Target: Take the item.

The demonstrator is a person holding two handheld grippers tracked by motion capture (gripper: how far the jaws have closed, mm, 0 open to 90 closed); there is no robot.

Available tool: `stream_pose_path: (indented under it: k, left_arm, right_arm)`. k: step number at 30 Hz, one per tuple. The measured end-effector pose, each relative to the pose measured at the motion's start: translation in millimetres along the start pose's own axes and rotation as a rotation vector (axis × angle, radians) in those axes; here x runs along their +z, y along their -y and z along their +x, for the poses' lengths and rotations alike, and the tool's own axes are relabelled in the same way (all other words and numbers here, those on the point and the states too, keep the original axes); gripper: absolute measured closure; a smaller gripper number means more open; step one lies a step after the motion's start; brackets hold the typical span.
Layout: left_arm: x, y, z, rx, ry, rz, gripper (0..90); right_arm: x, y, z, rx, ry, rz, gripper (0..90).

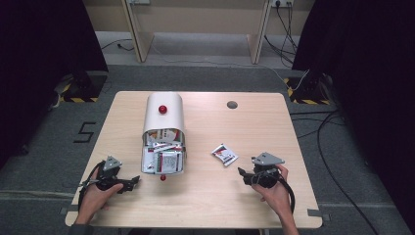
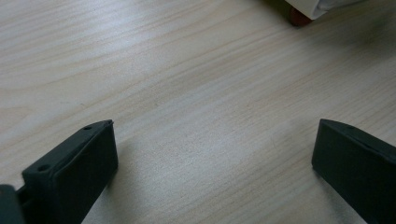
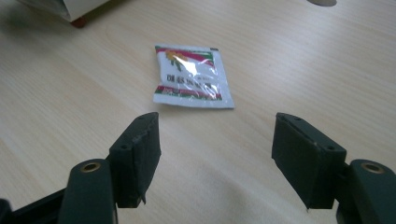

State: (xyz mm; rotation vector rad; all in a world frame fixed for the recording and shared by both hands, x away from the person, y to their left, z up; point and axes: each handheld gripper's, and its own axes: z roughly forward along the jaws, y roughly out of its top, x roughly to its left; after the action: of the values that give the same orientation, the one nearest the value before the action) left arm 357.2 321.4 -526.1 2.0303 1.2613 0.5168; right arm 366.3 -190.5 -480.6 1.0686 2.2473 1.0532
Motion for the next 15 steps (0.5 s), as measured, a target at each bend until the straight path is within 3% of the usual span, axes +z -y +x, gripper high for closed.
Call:
stream_pose_path:
  k: [7,10,15]
  left_arm:
    - [-0.2,0.1,0.0,0.002,0.000,0.000,0.0]
    - [-0.2,0.1,0.0,0.002,0.000,0.000,0.0]
    - [-0.3,0.3,-0.1,0.002,0.001,0.000,0.0]
  right_arm:
    - [-4.3,14.0,-0.3,0.029,-0.004,0.013,27.5]
    - [-8.0,18.7,0.4,0.069,-0.041,0.007,24.8]
    - [-10.2,26.0,2.9,0.066,-0.025,0.030,23.0]
